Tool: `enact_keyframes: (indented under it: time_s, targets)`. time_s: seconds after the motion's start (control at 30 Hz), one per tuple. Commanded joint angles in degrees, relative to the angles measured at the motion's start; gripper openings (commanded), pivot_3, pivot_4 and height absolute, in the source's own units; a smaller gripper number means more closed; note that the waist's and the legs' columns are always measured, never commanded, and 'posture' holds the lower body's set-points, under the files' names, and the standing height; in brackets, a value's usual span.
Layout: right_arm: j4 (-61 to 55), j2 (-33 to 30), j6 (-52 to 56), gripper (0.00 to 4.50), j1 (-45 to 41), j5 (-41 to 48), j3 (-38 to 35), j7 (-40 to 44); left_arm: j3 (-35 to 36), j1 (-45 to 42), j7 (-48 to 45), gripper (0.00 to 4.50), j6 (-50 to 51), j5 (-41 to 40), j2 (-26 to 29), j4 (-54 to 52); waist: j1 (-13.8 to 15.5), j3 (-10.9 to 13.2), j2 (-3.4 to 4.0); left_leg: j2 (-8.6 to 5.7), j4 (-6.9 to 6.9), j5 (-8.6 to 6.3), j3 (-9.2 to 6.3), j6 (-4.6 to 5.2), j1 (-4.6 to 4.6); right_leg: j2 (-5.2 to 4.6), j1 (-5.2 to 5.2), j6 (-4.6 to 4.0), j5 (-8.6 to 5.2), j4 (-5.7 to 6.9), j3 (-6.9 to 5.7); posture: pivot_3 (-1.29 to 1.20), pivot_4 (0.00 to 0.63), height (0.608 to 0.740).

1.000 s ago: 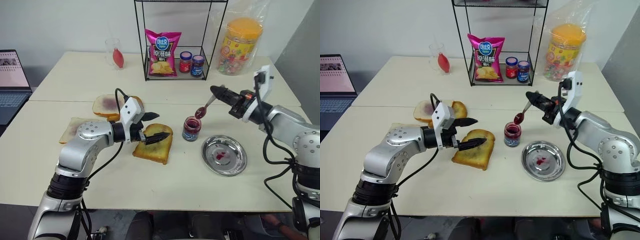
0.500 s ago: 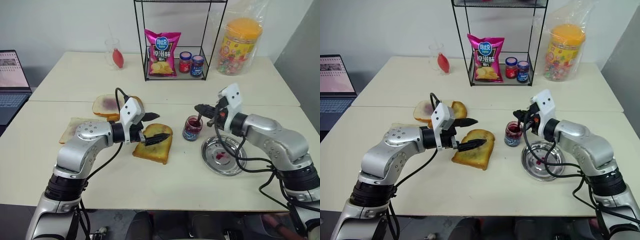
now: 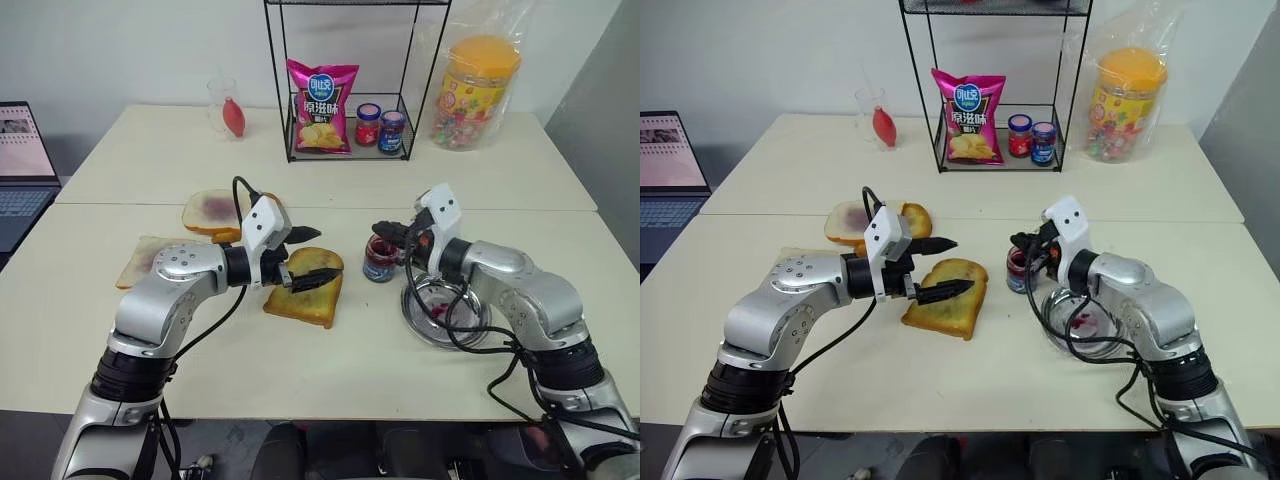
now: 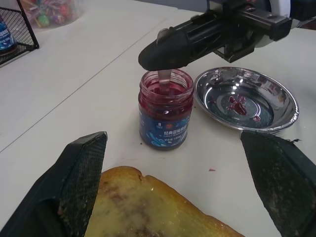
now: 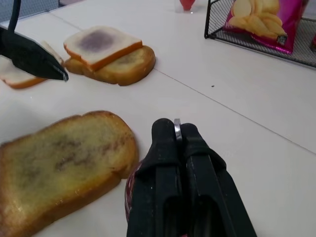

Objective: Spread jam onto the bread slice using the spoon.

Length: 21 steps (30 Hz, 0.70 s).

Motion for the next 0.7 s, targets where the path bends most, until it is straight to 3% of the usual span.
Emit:
enact_keyframes:
  time_s: [0.03, 0.4, 0.7]
  targets:
    - [-1.77, 3.44, 7.71, 0.05, -1.93, 7.39, -9.0, -4.41, 0.38, -0.58, 0.01, 4.5, -1.47, 0.14, 0.02, -1.11, 0.0, 0.0, 0.0, 0.0, 0.0, 0.0, 0.0, 0.0, -0.01, 0.0, 0.0, 0.0, 0.0, 0.0, -0.01, 0.0, 0.15, 0.74]
    - [1.01, 10.53, 19.07, 0.05, -6.69, 19.0, -23.98, -14.68, 0.08, -1.02, -0.12, 4.5, -2.17, 0.63, -0.3, -0.33, -0.72, 0.0, 0.01, -0.01, -0.03, 0.0, 0.01, 0.0, -0.01, 0.0, 0.0, 0.0, 0.0, -0.02, 0.0, 0.0, 0.15, 0.74]
    - [1.72, 11.37, 22.69, 0.05, -7.6, 24.03, -28.78, -19.33, 0.08, -1.68, -1.11, 4.5, -3.01, 0.88, -0.07, 1.03, -0.77, 0.0, 0.01, -0.01, -0.06, 0.0, 0.02, 0.0, -0.01, 0.0, -0.01, 0.0, 0.0, -0.03, 0.0, 0.0, 0.15, 0.74]
